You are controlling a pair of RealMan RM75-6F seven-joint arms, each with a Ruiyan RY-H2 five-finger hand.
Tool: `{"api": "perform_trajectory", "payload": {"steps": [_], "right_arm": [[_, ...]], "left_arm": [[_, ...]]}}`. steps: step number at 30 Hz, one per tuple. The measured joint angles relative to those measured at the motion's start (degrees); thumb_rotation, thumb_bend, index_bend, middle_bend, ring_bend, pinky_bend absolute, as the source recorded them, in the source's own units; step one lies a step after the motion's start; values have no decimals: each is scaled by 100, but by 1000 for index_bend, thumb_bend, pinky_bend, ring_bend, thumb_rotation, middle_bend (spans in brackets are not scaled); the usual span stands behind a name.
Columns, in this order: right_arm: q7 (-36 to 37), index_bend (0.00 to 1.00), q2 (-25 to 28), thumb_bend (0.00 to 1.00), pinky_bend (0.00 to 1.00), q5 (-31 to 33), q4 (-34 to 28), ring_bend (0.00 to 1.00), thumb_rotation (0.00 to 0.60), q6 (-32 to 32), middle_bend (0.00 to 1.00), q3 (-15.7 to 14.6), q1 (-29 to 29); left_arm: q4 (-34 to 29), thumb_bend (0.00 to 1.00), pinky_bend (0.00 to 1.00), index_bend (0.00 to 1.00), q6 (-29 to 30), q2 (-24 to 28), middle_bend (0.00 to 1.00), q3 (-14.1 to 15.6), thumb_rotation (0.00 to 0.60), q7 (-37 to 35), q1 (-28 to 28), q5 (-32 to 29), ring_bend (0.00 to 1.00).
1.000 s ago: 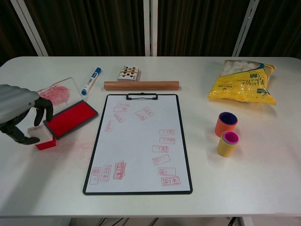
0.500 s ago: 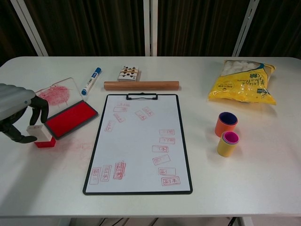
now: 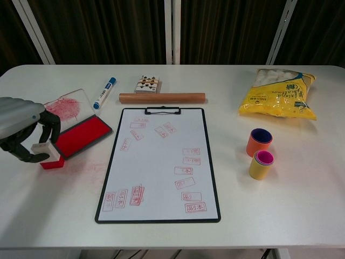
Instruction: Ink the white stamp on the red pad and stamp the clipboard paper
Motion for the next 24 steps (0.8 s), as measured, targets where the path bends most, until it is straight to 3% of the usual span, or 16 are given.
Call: {"api": "perform_trajectory", "payload": {"steps": [24], "right_arm": [[-39,0,13,257,0,95,-11,0,600,-63,0,-14,-10]], "left_arm": [[77,312,898,553,-201,-10,629,-42,600,-362,-19,-235,765]]}}
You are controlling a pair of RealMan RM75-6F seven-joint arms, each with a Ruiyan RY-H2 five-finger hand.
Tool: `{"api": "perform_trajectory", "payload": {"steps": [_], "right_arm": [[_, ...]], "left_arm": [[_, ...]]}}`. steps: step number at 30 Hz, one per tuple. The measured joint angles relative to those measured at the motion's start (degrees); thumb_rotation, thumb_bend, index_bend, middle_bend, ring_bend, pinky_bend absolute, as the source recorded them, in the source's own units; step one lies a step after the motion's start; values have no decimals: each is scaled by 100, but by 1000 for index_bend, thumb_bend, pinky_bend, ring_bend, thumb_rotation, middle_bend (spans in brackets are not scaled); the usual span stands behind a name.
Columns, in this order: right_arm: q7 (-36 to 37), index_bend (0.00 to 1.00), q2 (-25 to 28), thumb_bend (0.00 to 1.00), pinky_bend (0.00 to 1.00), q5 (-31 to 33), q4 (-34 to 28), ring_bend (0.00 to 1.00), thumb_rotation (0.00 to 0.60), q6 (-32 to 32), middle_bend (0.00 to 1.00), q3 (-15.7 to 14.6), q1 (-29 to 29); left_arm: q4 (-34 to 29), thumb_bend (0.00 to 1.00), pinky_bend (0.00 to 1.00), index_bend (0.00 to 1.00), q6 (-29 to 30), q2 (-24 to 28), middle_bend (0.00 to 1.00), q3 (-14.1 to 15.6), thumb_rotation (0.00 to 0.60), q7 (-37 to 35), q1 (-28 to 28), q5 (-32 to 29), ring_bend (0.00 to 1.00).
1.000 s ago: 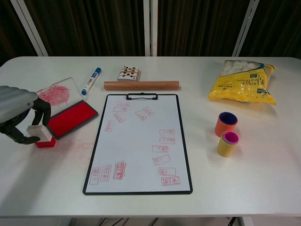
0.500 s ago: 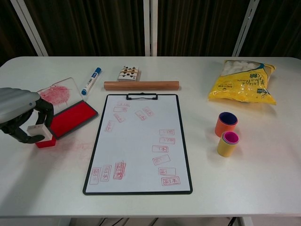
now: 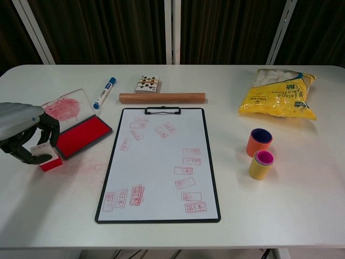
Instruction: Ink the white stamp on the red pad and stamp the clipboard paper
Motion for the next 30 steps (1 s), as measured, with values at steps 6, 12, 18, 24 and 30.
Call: {"api": "perform_trajectory", "payload": {"steps": [6,12,18,24,30], "right_arm": [[-17,0,-1,258,0,-6,-8,0,600,19,0,3,-3],[-33,0,-3,259,0,-9,-21,0,600,27,0,7,-2],[-56,0,-9,260,0,-9,-20,0,600,22,0,3,1],[-99,0,22,261,0,-19,-76,0,600,52,0,5,-6],[-115,0,76,261,0,-3,-132,0,600,83,0,14,-26]], "left_arm": [[-83,312,904,563,-150,101,642,-75,600,-299,-21,-119,773],[-234,340,908,584,-243,273,662,-185,600,-776,-41,-104,778],[-314,355,913,590,-227,344,670,-246,600,-1104,-59,86,782],[-123,364,914,592,-392,196,671,-434,600,-1224,-291,117,783],[390,370,914,594,-767,-158,672,-709,600,-1304,-652,-173,783]]}}
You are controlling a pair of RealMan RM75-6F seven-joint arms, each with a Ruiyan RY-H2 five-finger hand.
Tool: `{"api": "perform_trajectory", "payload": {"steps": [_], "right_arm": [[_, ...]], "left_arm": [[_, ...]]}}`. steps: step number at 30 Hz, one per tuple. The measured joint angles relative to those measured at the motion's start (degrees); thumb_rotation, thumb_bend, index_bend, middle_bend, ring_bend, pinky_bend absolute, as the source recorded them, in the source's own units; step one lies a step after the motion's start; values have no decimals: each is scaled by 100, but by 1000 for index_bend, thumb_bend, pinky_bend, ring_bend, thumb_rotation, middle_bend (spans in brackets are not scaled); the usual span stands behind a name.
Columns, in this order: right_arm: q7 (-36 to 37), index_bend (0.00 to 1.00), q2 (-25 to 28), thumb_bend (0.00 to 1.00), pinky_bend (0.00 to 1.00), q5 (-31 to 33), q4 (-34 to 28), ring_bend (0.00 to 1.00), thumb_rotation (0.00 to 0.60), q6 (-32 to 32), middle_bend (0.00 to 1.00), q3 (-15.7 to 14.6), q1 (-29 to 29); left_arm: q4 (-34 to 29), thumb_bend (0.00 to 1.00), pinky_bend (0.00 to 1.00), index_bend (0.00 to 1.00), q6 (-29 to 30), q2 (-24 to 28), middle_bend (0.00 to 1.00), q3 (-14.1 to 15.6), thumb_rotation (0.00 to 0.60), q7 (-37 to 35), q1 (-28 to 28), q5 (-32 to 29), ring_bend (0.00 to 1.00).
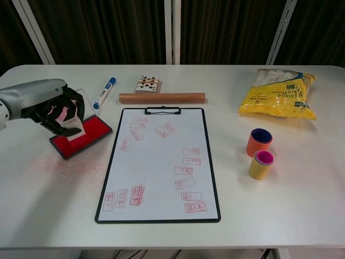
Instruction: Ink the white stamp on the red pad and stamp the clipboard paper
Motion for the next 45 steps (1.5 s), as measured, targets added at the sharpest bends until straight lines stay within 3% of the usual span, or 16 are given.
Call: {"api": "perform_trajectory", "payload": {"steps": [10,29,45], "right_arm": [[50,0,69,263,0,66,9,0,600,-2,0,34,-16],[-75,0,15,265,0,70,3,0,600,-25,0,-6,-19],[-83,0,-4,266,0,72,3,0,600,-8,0,-8,-30]], "left_arm": [[730,374,914,595,-241,-335,673,-204,600,-186,-306,-302,784],[1418,383,914,605,-328,-649,684,-61,600,-1043,-225,-97,788],[1543,384,914,610,-291,-686,688,-73,600,-1387,-174,102,788]]}}
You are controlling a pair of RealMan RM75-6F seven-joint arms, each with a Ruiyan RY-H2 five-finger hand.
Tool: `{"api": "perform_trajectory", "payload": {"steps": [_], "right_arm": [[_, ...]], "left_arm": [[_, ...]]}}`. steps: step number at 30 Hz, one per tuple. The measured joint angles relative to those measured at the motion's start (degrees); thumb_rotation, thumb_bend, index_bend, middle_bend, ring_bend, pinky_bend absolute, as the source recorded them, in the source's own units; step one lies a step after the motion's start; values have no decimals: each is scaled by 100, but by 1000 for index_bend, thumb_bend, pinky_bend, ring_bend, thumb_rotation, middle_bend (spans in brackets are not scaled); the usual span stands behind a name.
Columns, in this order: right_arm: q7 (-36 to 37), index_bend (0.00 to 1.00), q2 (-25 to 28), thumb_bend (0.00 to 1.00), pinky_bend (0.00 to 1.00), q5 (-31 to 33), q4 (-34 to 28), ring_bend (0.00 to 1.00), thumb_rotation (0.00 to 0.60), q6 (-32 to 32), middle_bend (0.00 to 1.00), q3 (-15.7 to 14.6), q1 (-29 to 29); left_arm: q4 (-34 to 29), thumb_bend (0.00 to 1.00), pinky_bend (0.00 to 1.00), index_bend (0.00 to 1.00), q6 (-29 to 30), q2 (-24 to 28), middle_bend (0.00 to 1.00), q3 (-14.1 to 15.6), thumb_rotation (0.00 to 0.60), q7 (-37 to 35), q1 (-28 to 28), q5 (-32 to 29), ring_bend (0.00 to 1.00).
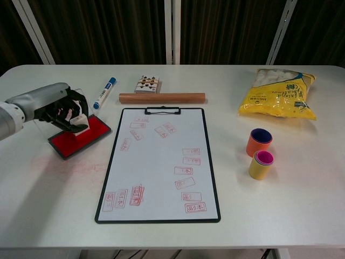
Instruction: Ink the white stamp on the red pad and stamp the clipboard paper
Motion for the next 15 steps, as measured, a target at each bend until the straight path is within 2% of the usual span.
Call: {"api": "perform_trajectory", "payload": {"steps": [4,15], "right_arm": [[17,0,8,268,0,-13,4,0,600,18,0,6,-4],[46,0,2,268,0,-57,21,0,600,1,0,-20,-2]], "left_arm": [[-241,384,914,610,62,94,690,-70,600,-95,7,38,788],[-1414,384,914,610,103,418,691,-392,600,-294,-80,-98,788]]}}
